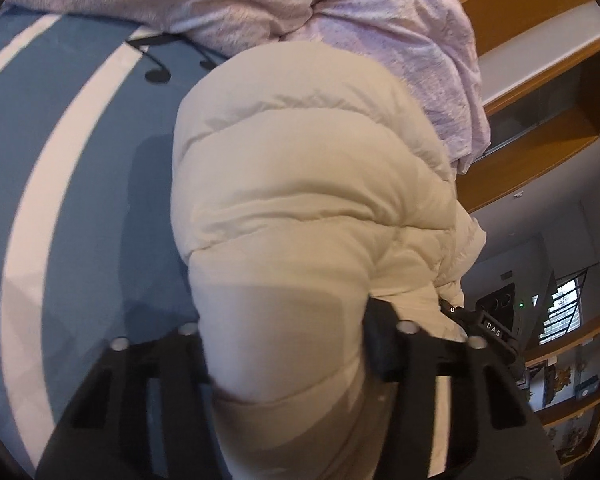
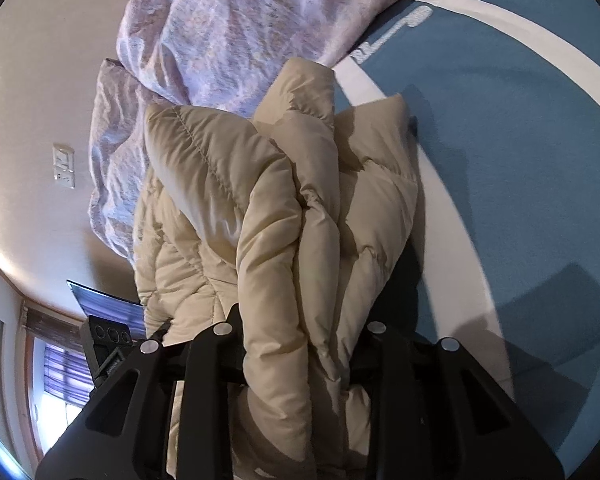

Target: Fold large clothes

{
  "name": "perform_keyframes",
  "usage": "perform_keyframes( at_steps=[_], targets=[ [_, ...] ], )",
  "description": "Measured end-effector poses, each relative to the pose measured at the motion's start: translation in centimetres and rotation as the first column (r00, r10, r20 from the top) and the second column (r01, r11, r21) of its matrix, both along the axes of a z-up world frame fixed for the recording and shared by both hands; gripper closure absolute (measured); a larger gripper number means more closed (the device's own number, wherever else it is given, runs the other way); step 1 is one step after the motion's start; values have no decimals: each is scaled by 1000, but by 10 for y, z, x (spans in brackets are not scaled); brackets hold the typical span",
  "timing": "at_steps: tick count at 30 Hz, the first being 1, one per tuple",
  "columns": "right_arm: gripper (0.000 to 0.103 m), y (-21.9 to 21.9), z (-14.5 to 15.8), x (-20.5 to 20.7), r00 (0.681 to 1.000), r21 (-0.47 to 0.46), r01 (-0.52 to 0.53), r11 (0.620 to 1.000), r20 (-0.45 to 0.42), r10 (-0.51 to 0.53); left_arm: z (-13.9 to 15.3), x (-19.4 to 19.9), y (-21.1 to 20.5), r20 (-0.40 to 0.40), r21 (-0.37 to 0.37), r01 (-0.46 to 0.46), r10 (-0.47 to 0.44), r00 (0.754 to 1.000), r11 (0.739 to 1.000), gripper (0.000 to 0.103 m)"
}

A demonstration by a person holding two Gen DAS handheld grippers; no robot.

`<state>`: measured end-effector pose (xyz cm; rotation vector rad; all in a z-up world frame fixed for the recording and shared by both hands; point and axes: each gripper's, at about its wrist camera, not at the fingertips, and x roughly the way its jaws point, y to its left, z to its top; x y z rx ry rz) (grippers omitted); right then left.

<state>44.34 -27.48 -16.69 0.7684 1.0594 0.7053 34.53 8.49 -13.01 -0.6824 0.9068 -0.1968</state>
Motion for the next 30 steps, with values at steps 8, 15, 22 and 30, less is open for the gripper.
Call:
perform_keyframes(
  at_steps=[8, 15, 22, 30],
  targets=[
    [78, 41, 32, 5, 994, 56, -77, 995, 86, 72, 32, -17, 33, 72, 51, -62, 58, 996, 997, 64],
    [79, 101, 57, 20, 973, 30, -155, 987, 178, 147, 62, -29, 81, 155, 133, -131, 110, 982, 982, 64],
    [79, 143, 55, 40, 959, -61, -159, 985, 227, 169, 54, -12, 103, 153, 264, -171, 134, 979, 949, 63],
    [67, 146, 29, 41, 969, -164, -137, 977, 181, 166, 32, 3, 97, 143, 436, -162, 109, 984, 885, 48]
  ],
)
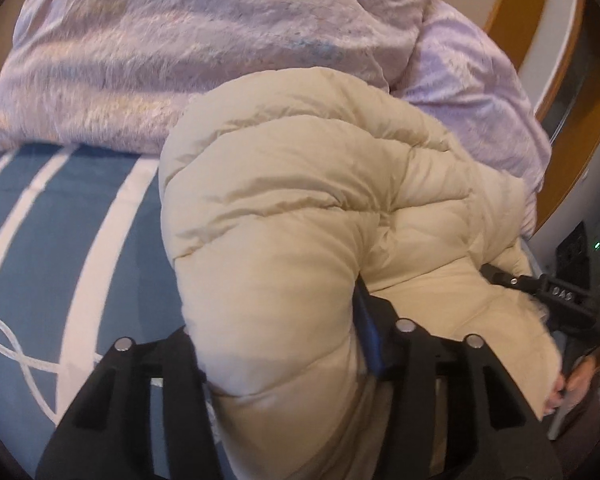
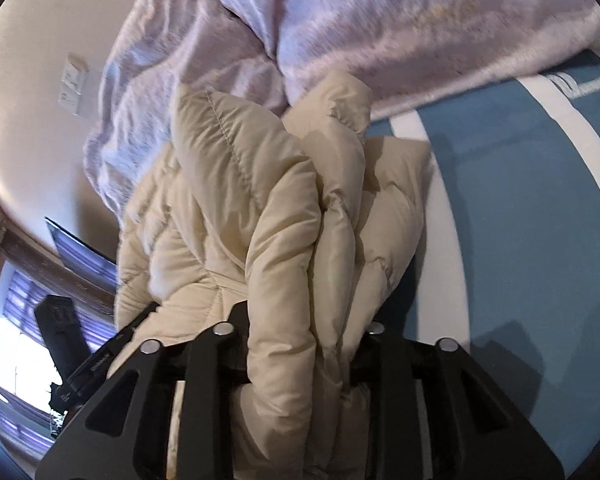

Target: Fold large clothes

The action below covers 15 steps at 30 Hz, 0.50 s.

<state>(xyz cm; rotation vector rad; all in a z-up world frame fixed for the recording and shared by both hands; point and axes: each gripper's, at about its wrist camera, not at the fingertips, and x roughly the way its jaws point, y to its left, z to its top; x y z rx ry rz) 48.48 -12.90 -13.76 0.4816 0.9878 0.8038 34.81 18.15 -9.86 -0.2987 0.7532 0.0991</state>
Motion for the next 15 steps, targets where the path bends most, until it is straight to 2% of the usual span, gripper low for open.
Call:
perform_keyframes(
  at_steps=[4, 6, 9, 12, 15],
  targets=[
    [55, -6, 16, -12, 998, -86, 41, 995, 57, -36, 10, -10, -3, -7, 47, -10, 11, 1000, 999, 37],
    [53, -13, 31, -23, 993, -106, 66, 992, 108, -55, 16, -16, -1, -10, 86, -31, 32, 999, 996, 28],
    [53, -21, 50, -32, 983, -105, 109, 989, 160, -91, 25, -20, 0, 1, 161, -73, 74, 997, 984, 22],
    [53, -24, 69, -40, 968, -83, 143, 986, 221, -121, 36, -20, -2, 24, 216, -107, 104, 994, 970, 20],
    [53, -7, 84, -45, 960, -90, 112, 990, 268, -84, 38, -12, -5, 16, 239, -128, 128, 992, 963, 20]
  ],
)
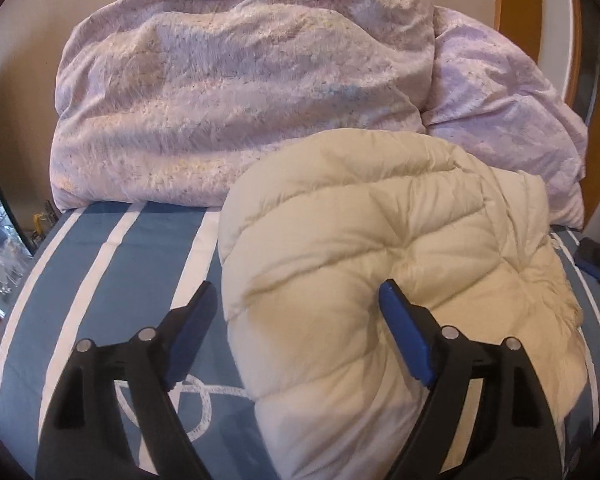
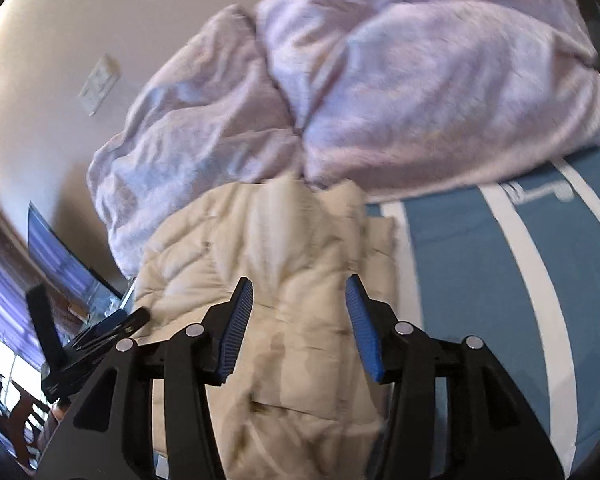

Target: Fold large clothes

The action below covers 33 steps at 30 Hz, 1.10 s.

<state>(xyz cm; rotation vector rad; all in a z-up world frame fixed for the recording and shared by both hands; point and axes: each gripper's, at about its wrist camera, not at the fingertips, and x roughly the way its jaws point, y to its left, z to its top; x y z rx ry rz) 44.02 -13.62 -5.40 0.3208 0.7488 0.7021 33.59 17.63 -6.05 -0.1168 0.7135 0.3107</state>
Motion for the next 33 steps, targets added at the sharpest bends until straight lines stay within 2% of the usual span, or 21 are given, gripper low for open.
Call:
perform_keyframes(
  at_steps=[5, 8, 9, 12, 17, 25, 33],
  targets=[
    [53, 41, 8, 0, 996, -66, -30, 997, 79, 35, -9, 23, -14, -37, 1, 6, -6, 999, 1000, 20],
    [53, 56, 2, 9, 995, -116, 6, 993, 103, 6, -14, 29, -27, -49, 46, 23, -21, 999, 999, 21],
    [53, 59, -3, 14, 996, -142, 20, 990, 94, -7, -16, 29, -32, -51, 63, 31, -28, 998, 998, 21],
    [54, 62, -36, 32, 999, -234, 37, 972, -8, -40, -21, 31, -37, -51, 97, 50, -46, 998, 994, 18],
    [54, 64, -56, 33, 999, -288, 42, 957, -2, -44, -27, 35, -33, -44, 95, 52, -48, 998, 994, 11],
    [54, 66, -67, 31, 998, -299, 68, 952, 27, -63, -40, 41, -25, -24, 63, 22, -21, 999, 998, 5],
    [54, 68, -71, 30, 997, -300, 78, 951, 36, -70, -43, 44, -27, -37, 89, 8, -5, 999, 996, 2]
  ],
)
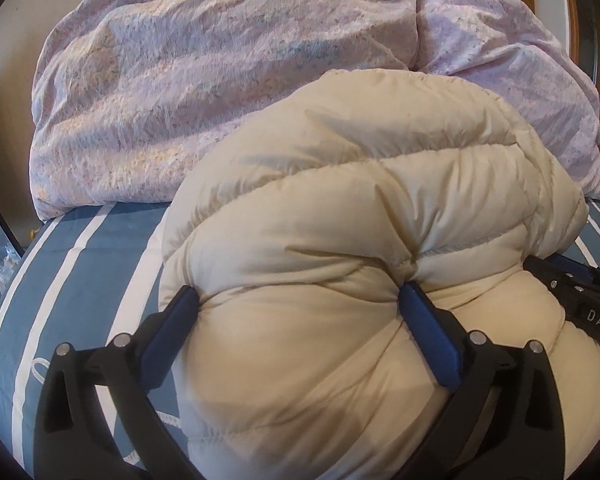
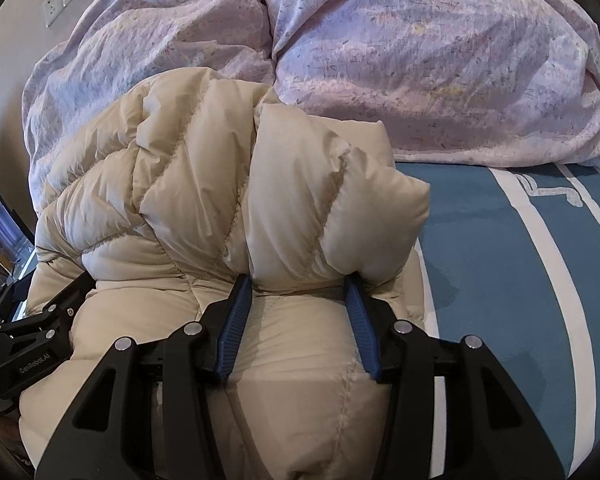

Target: Fold large clothes

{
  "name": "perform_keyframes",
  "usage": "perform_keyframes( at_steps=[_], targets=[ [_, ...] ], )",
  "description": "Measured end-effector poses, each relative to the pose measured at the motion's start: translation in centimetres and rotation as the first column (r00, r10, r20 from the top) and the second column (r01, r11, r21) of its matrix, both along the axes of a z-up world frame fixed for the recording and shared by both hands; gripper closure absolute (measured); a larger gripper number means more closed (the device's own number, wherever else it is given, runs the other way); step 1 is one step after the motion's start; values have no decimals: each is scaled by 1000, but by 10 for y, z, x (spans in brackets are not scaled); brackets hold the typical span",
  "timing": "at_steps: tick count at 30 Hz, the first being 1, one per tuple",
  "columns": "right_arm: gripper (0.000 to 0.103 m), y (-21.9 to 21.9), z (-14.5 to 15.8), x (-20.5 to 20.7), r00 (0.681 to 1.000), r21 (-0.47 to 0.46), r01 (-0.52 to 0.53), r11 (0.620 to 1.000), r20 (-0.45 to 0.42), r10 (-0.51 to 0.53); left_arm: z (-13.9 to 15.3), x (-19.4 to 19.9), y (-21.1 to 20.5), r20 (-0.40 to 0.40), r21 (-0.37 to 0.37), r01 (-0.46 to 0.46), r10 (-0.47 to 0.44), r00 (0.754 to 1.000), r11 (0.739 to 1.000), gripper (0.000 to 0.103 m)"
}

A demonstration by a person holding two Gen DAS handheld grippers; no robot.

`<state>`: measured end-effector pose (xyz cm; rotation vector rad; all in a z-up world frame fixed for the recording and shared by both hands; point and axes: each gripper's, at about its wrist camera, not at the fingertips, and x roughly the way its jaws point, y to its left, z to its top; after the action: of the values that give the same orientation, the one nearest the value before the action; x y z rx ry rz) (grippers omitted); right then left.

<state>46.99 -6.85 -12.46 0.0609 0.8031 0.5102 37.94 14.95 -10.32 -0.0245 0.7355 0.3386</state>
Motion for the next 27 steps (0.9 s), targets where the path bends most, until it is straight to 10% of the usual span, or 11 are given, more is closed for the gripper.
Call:
perform_keyframes(
  at_steps=[27],
  targets=[
    [51, 0, -1, 9, 1000, 50, -6, 999, -27, 7, -2, 4, 2, -22, 7, -24, 25, 999, 1000, 2]
  ],
)
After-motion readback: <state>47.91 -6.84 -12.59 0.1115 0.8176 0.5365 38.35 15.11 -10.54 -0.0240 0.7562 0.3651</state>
